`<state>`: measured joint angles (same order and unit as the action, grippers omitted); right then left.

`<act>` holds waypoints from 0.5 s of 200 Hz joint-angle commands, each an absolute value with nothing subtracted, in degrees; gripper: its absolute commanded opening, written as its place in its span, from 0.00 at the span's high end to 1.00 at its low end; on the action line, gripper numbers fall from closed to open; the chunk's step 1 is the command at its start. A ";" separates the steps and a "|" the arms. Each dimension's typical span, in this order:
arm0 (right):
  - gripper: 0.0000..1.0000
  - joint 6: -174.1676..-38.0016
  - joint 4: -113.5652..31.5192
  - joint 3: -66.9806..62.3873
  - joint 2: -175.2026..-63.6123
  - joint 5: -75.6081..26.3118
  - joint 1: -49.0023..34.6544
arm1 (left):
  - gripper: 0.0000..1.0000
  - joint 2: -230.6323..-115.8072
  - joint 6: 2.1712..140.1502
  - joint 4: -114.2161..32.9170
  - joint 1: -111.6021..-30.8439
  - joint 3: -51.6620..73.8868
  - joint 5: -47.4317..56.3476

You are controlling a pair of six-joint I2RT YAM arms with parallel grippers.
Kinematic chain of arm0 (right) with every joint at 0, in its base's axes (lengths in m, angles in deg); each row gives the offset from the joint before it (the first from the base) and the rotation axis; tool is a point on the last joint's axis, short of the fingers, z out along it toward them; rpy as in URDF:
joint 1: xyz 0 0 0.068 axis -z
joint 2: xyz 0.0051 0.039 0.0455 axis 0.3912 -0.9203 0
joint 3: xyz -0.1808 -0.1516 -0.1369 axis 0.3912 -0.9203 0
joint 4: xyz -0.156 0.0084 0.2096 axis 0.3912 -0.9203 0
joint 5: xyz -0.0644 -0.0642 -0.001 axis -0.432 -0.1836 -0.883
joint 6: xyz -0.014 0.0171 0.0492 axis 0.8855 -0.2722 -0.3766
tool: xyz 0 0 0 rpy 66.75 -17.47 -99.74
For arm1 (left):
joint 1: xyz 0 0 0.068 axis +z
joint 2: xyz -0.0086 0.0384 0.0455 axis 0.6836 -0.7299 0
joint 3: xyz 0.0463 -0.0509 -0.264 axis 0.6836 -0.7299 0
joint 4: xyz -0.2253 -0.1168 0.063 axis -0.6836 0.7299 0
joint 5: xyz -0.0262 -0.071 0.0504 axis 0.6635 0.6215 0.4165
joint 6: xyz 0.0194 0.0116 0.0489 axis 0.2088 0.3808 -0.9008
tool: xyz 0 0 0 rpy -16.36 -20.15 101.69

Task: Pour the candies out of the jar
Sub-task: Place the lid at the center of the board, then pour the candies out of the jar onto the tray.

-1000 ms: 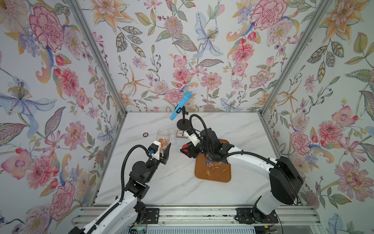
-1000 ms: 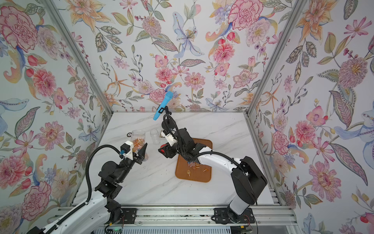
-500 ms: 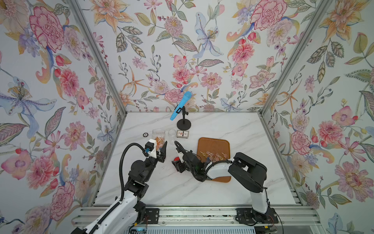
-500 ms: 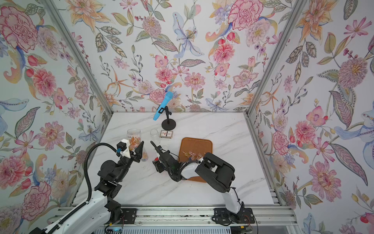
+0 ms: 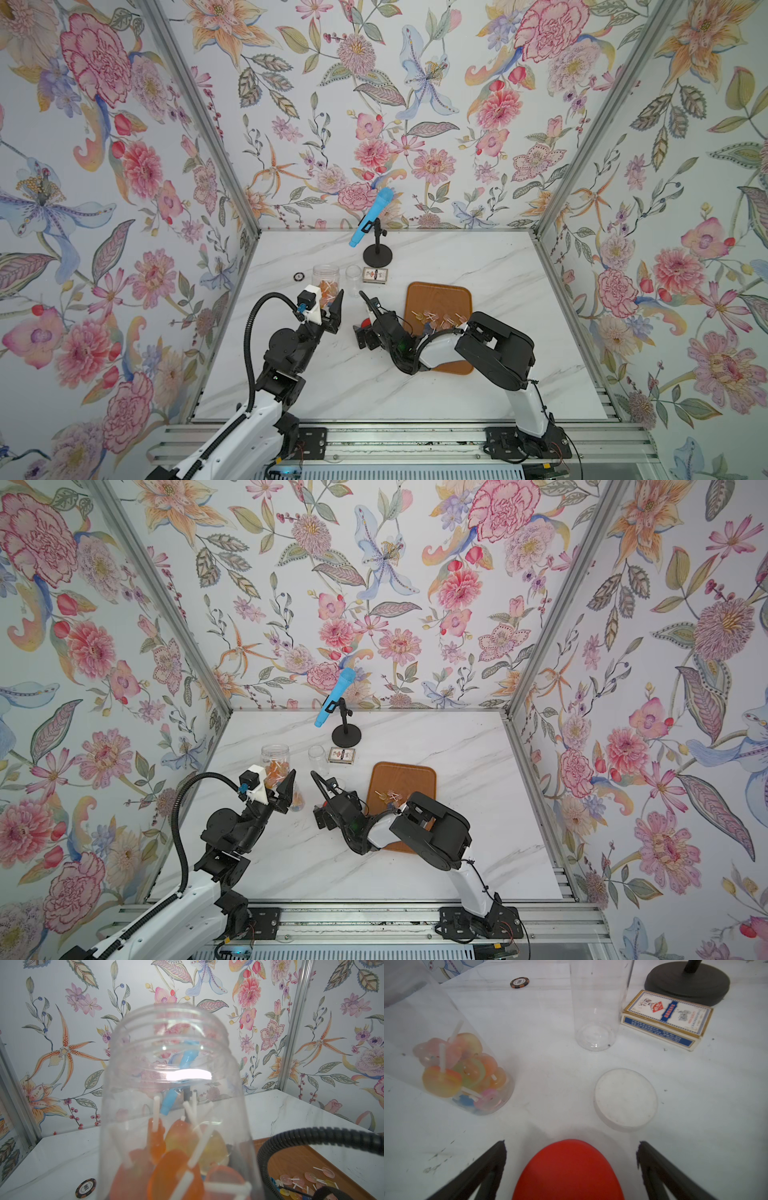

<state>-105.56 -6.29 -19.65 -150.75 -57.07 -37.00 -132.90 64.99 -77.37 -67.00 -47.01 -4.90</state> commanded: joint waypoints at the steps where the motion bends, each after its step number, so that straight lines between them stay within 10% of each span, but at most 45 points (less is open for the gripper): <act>1: 0.00 -106.74 -9.83 -20.28 -144.11 -62.86 -37.06 | 1.00 -131.91 66.18 -77.33 -66.48 -44.78 -2.83; 100: 0.00 -103.99 -29.04 -22.70 -122.18 -69.17 -24.23 | 1.00 -137.42 64.89 -69.31 -70.55 -40.02 0.45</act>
<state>-104.97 -22.27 -22.12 -126.55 -69.68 -28.50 -135.46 65.93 -71.54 -68.16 -43.42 -0.63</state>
